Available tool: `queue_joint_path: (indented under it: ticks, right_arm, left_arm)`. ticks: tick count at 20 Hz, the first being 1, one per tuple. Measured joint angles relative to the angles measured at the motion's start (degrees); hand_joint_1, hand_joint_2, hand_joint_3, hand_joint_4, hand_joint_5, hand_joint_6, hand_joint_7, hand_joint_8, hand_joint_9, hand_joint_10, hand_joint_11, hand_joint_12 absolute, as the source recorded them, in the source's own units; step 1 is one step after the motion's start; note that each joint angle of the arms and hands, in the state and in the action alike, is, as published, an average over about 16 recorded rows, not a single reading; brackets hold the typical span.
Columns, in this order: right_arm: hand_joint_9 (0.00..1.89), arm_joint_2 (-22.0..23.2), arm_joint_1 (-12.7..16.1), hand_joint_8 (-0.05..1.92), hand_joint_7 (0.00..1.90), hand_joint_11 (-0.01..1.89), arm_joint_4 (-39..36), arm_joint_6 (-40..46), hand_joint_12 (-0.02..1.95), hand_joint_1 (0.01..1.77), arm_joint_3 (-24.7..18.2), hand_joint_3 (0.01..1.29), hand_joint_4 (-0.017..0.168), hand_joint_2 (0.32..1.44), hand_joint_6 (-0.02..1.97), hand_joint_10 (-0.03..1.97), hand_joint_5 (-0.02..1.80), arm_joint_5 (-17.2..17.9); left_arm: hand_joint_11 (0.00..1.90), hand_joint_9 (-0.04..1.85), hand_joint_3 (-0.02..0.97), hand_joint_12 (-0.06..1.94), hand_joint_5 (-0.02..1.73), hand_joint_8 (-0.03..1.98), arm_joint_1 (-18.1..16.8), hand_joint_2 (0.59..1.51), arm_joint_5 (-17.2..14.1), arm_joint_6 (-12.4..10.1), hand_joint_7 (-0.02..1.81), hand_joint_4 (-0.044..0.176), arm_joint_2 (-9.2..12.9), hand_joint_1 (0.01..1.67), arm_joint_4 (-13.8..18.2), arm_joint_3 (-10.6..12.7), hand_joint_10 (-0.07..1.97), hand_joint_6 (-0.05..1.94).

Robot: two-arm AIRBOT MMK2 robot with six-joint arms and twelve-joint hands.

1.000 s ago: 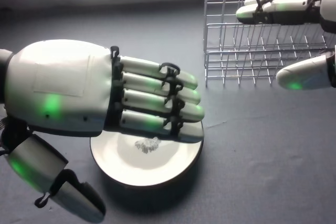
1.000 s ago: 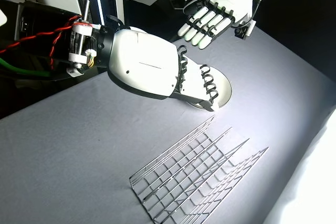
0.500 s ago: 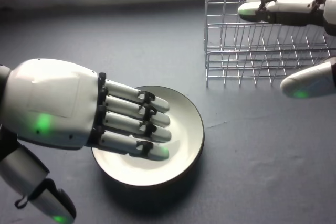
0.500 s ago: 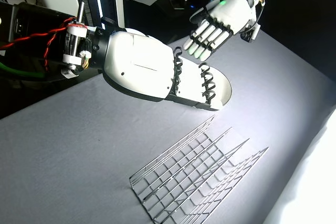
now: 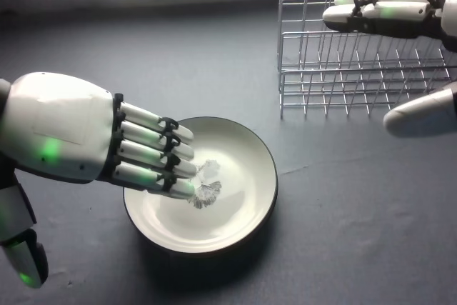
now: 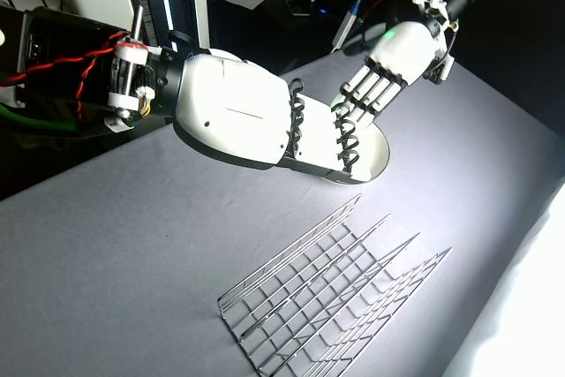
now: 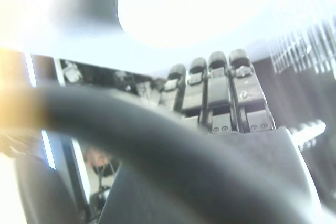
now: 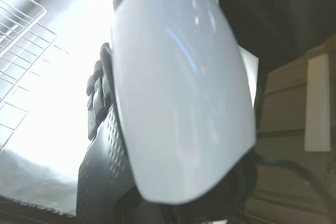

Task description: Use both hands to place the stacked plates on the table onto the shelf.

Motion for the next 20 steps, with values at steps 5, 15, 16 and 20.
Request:
queue_joint_path:
  ticks: [5,15,16,20]
  right_arm:
    - [0.06,0.16,-0.4,0.02,0.08,0.04,-0.41,-0.23,0.07,0.03,0.06,0.01,0.004,1.09,0.02,0.02,0.09,0.6]
    - [0.07,0.39,-1.05,0.02,0.08,0.02,-0.87,-0.68,0.13,0.02,0.09,0.01,0.007,1.11,0.02,0.02,0.09,1.81]
    - [0.07,0.4,-1.11,0.02,0.08,0.02,-0.9,-0.72,0.14,0.02,0.1,0.01,0.007,1.11,0.02,0.02,0.09,1.94]
    - [0.05,0.44,-1.36,0.02,0.06,0.01,-0.97,-0.83,0.13,0.02,0.11,0.01,0.006,1.09,0.02,0.02,0.07,2.52]
  left_arm:
    - [0.02,0.02,0.01,0.01,0.02,-0.01,2.29,0.805,-0.58,1.21,0.02,0.002,-1.33,0.14,1.19,2.87,0.01,-0.01]
    - [0.02,0.02,0.01,0.01,0.02,-0.01,5.47,0.871,-0.33,4.05,0.01,0.001,-3.36,0.02,1.57,6.64,0.01,-0.01]
    - [0.01,0.02,0.01,0.01,0.02,-0.01,5.58,0.875,-0.24,4.2,0.01,0.0,-3.6,0.02,1.66,7.02,0.01,-0.01]
    - [0.02,0.02,0.011,0.01,0.01,-0.01,5.89,0.88,0.05,4.69,0.01,-0.001,-4.56,0.02,2.12,8.57,0.01,-0.01]
